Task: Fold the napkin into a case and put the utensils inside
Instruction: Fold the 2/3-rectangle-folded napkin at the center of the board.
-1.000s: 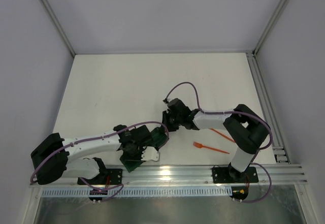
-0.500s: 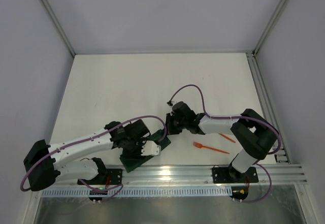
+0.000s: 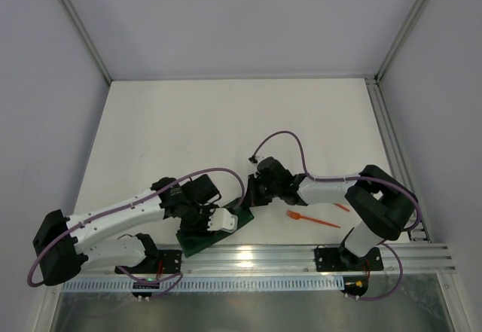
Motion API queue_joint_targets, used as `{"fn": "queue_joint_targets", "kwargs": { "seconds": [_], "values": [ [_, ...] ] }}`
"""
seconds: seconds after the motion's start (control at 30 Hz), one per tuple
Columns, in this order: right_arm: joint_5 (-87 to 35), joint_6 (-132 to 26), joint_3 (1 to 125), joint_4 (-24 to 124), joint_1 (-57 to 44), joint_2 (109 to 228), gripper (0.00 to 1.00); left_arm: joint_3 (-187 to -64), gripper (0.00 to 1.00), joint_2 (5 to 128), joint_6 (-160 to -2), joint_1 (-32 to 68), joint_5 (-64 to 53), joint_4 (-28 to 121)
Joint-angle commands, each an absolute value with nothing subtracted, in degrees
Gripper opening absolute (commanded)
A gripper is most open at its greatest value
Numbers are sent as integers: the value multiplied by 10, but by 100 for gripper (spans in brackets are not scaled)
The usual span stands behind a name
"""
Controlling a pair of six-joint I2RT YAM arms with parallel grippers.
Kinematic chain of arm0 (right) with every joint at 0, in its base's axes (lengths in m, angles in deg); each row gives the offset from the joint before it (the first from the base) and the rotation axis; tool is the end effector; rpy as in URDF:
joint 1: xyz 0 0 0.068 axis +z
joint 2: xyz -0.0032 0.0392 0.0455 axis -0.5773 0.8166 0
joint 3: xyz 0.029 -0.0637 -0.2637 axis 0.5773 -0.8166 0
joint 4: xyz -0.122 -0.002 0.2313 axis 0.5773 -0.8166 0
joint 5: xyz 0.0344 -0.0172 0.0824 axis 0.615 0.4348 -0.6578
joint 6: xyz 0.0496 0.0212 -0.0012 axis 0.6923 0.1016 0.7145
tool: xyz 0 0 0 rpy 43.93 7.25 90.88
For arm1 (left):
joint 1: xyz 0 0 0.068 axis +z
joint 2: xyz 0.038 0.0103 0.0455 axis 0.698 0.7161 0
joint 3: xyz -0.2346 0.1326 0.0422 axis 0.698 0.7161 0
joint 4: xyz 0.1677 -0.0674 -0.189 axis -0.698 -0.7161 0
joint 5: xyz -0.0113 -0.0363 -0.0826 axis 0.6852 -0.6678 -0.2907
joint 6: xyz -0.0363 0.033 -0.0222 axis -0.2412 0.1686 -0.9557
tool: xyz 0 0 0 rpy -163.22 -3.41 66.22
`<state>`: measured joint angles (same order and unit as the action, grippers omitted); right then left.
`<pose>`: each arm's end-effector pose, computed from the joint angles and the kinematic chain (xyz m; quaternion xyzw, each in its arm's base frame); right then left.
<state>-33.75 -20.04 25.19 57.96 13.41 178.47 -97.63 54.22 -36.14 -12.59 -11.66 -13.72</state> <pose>0.1876 0.2275 0.1376 -0.1217 0.9137 0.3447 0.1778 0.0895 -0.1533 0.2214 0.7078 0.6865 -0.1444 0.0828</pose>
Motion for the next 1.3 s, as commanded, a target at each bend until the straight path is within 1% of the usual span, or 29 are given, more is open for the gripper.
{"fn": "queue_joint_targets", "kwargs": {
  "seconds": [0.0,0.17,0.27,0.37,0.4,0.43,0.5,0.53,0.63,0.73,0.83,0.9,1.0,1.07,1.13,1.23,1.27],
  "values": [
    [-322,-196,239,600,138,1769,4,-963,50,570,-351,-122,-142,-150],
    [-315,-182,224,616,138,1778,3,-955,49,651,-326,-127,-168,-131],
    [-306,-170,215,626,138,1782,4,-953,45,688,-316,-137,-156,-104],
    [-296,-156,207,636,138,1781,4,-942,41,716,-309,-137,-111,-78],
    [-290,-153,206,638,137,1783,4,-938,39,720,-309,-137,-78,-58],
    [-289,-151,206,640,138,1784,4,-933,36,725,-308,-137,-76,-49],
    [-287,-147,208,642,138,1787,4,-938,34,732,-308,-130,-55,-41],
    [-285,-147,213,643,138,1790,4,-939,31,732,-309,-128,-27,-26],
    [-273,-143,222,642,138,1790,4,-938,26,725,-304,-111,24,15],
    [-260,-148,240,633,138,1794,4,-937,25,728,-285,-72,76,50],
    [-259,-157,268,615,138,1801,4,-937,23,736,-263,-41,93,68],
    [-254,-156,276,613,138,1807,4,-937,23,735,-233,9,103,85],
    [-243,-156,294,613,137,1818,4,-941,24,731,-194,43,112,120],
    [-247,-156,319,615,137,1837,4,-951,25,728,-173,72,93,119],
    [-260,-157,339,613,137,1850,4,-960,29,711,-160,88,75,101],
    [-265,-153,347,614,139,1854,4,-966,34,659,-136,93,30,34],
    [-259,-149,338,615,139,1852,4,-970,36,646,-138,94,3,-11]
  ]
}}
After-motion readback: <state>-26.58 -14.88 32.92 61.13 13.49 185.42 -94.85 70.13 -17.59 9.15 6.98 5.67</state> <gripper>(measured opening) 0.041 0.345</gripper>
